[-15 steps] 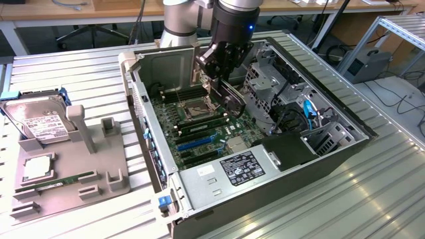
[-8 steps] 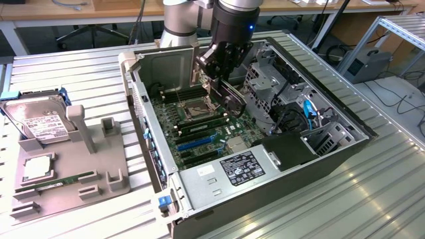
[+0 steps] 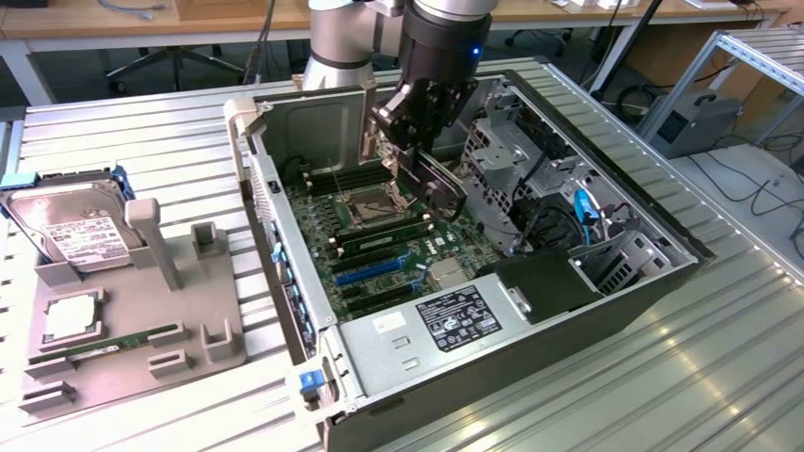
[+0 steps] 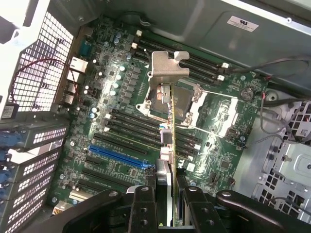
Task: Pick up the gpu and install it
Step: 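Insert the gpu into the slot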
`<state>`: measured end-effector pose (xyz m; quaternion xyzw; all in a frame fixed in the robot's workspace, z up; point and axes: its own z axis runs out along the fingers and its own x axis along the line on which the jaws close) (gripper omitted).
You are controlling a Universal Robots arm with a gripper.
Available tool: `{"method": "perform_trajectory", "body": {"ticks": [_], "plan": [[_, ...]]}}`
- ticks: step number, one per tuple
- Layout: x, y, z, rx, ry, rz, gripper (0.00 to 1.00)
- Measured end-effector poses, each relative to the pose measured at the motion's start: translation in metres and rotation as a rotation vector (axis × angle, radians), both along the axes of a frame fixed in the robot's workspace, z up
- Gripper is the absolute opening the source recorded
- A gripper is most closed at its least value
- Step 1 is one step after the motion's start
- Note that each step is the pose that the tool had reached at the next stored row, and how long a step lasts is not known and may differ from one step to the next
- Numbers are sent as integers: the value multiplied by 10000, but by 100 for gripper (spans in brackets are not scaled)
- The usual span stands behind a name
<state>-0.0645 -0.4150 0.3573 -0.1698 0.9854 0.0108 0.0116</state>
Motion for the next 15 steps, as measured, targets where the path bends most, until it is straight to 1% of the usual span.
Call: {"method": "perform_trajectory", "body": {"ticks": [15], "plan": [[0,0,0,0,0,412,27]]}}
